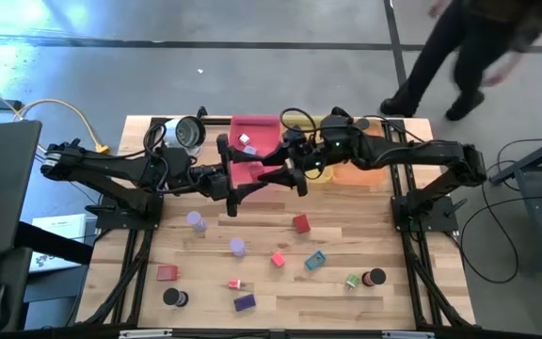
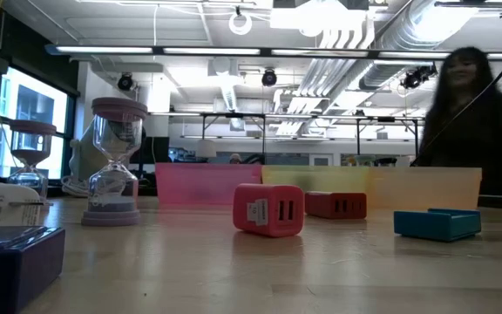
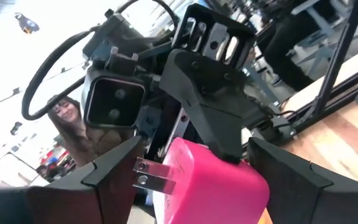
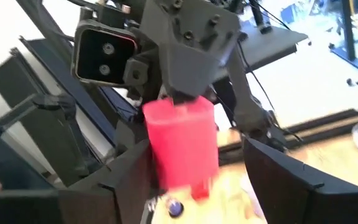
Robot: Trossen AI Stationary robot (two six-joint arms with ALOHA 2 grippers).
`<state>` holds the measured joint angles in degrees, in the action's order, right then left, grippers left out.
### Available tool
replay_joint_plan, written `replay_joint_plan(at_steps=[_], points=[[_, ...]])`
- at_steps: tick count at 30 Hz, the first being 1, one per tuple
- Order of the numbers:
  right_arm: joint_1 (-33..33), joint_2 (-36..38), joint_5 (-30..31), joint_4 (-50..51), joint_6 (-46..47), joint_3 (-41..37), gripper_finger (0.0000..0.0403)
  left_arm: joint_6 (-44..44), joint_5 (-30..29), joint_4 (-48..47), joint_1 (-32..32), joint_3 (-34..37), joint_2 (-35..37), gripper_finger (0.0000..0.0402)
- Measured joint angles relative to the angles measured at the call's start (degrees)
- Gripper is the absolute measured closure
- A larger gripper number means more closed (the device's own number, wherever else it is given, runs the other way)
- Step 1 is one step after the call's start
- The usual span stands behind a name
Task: Pick & Place Office items
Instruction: Put the right pink charger adapter into the red bin
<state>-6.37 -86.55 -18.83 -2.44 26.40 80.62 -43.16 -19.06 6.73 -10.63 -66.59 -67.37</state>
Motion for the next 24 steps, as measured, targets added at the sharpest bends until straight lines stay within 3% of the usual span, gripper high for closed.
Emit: replay_joint_plan(at_steps=[8,13,17,24], points=[[-4.0,3.9,-0.2,15.7,-1.0,0.0,0.0165,0.0,-1.8,-1.4,-1.9,0.0,0.5,0.0127],[-5.0,5.2,0.4,20.2,-0.9,0.0,0.0164,0.0,-3.5,-1.8,-1.7,0.0,0.7,0.0126],[-4.9,5.3,0.9,21.2,-1.2,0.0,0.0164,1.0,-4.2,-2.0,0.1,0.0,0.7,0.0126],[-4.5,5.4,1.3,23.9,-1.3,0.0,0.0163,8.1,-12.4,-7.0,7.2,0.0,0.7,0.0126]])
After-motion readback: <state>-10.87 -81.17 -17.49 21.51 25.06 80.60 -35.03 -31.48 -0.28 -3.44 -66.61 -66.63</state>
